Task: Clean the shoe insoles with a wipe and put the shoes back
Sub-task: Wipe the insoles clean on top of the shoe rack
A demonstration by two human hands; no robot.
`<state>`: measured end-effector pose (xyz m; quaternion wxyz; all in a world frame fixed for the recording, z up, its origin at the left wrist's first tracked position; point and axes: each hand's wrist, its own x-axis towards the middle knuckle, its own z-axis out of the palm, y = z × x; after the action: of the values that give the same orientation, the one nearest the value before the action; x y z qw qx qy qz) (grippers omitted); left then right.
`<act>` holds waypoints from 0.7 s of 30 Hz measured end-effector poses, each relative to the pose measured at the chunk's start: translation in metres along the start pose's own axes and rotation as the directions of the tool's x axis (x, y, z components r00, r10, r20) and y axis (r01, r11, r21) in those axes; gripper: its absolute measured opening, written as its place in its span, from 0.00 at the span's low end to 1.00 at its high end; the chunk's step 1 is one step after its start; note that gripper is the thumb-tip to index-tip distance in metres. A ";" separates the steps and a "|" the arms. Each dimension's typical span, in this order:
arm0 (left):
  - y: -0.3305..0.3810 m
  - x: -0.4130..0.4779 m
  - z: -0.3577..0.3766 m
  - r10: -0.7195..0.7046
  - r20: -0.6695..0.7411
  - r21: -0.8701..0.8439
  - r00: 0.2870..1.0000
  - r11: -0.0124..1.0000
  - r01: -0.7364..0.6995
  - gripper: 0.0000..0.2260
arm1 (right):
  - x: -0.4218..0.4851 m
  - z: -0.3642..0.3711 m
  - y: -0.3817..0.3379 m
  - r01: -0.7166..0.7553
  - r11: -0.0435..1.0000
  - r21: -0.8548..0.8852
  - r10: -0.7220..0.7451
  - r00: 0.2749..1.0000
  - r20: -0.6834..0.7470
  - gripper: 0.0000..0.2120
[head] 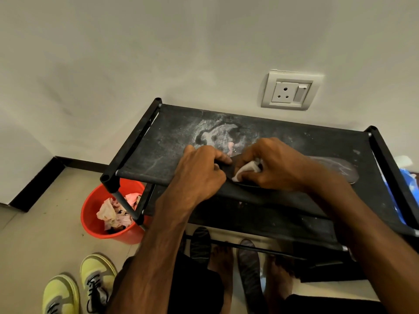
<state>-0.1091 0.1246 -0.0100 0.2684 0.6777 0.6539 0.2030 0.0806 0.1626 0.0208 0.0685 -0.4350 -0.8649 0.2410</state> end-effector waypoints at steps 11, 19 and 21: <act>0.000 -0.001 0.006 -0.008 -0.145 0.038 0.989 0.999 0.014 0.11 | -0.008 -0.008 0.008 -0.085 0.989 -0.119 0.092 0.994 0.054 0.07; 0.003 0.001 0.003 -0.021 -0.111 0.040 0.994 0.999 0.025 0.13 | 0.007 0.018 -0.006 -0.025 0.993 -0.118 0.004 0.985 -0.174 0.08; 0.004 0.000 0.004 -0.039 -0.110 -0.012 0.993 0.999 0.037 0.12 | 0.004 0.011 -0.003 -0.035 0.995 -0.098 0.024 0.994 -0.108 0.08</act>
<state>-0.1034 0.1245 -0.0105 0.2390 0.6515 0.6795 0.2382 0.0721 0.1602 0.0122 0.0892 -0.4630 -0.8644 0.1746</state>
